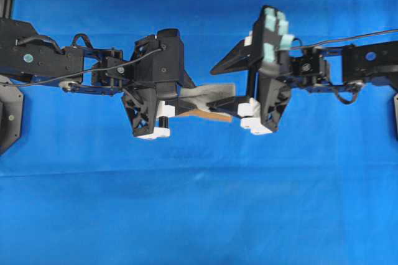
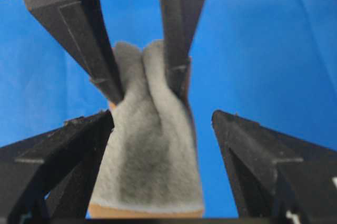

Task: Hand over the sponge with the left arm and wipe it with the right arm.
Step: 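Bring the right gripper to the sponge and grasp its far end, then open the left gripper and pull it back, leaving sponge in right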

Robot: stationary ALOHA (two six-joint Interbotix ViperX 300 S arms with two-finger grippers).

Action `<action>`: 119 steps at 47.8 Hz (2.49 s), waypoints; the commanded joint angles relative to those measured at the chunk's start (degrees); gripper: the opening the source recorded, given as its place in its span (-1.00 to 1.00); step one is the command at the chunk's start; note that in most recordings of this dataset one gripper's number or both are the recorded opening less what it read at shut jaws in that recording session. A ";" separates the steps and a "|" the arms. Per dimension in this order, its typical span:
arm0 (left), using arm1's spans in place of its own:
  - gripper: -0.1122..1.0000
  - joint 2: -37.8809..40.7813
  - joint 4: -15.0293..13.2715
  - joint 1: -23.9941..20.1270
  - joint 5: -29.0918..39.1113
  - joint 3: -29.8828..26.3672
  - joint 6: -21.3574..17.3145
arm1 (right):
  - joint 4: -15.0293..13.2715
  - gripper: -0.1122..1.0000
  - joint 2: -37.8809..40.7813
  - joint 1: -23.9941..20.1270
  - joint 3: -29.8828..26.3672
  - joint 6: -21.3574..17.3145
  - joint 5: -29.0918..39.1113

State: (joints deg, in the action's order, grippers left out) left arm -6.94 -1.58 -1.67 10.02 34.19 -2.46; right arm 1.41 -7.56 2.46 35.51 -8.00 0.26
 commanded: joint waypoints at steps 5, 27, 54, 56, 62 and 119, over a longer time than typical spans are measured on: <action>-0.22 -0.79 0.09 0.09 -0.35 -1.41 -0.09 | 0.18 0.54 0.35 -0.35 -1.93 0.00 -0.09; -0.22 -0.70 0.09 0.09 -0.26 -1.41 0.00 | 0.70 0.54 2.20 -0.44 -1.14 -0.53 1.23; -0.22 -0.70 0.09 0.09 -0.53 -1.41 -0.09 | 0.44 0.50 3.52 -0.44 -1.23 -0.79 2.29; -0.22 -0.70 0.09 0.09 -0.53 -1.49 -0.09 | 0.44 0.43 3.52 -0.35 -1.32 -0.70 2.37; -0.31 -0.70 0.09 0.09 -0.70 -1.41 -0.18 | 0.35 0.06 3.43 -0.44 -1.32 -0.70 2.55; 0.79 -18.37 0.09 -0.35 -20.74 17.23 0.00 | -0.09 0.02 7.03 -0.53 1.05 -0.09 2.81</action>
State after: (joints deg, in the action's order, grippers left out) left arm -25.22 -1.58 -1.85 -10.11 52.12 -2.37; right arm 1.49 -1.67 1.76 37.71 -8.09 4.48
